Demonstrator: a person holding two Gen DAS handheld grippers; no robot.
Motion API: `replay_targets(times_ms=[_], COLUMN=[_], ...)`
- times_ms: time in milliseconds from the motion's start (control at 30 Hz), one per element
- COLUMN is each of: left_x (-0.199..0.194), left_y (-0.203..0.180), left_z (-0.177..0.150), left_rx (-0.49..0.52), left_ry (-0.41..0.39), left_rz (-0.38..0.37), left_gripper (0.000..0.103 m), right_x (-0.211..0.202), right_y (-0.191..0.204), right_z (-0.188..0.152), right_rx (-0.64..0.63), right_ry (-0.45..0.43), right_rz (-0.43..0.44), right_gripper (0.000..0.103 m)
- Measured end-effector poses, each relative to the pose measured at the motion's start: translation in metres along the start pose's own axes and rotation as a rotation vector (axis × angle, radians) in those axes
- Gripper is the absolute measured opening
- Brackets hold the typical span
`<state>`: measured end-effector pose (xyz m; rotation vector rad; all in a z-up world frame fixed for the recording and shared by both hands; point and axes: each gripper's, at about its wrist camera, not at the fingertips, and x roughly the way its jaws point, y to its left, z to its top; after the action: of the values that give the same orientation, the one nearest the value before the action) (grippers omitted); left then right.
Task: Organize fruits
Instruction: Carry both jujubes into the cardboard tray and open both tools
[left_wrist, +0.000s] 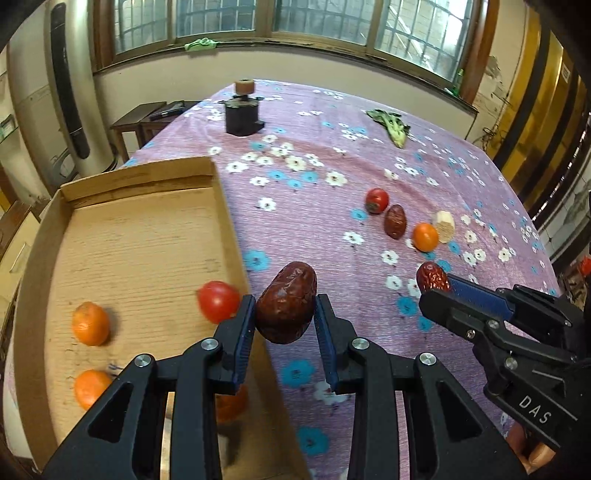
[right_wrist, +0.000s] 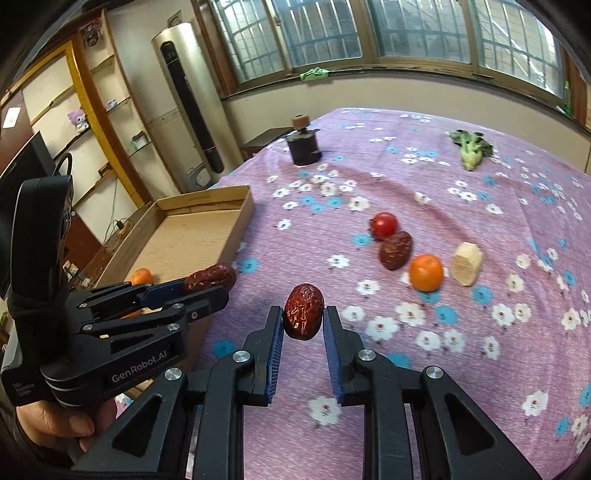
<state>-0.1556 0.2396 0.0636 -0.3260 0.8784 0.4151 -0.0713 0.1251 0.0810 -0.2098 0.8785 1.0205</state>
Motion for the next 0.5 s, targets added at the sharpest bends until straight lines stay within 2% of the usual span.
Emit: replay_targets(times_ms=[500], left_x=[-0.007], left_y=[0.052], left_z=[0.003], left_rx=[-0.069], left_ry=[-0.01], left_rz=[0.055], left_gripper=[0.03], right_x=[0.029], right_y=[0.053], right_z=[0.019], right_rx=[-0.082], right_ry=[0.021], right_rz=[0.07], right_gripper=[0.022])
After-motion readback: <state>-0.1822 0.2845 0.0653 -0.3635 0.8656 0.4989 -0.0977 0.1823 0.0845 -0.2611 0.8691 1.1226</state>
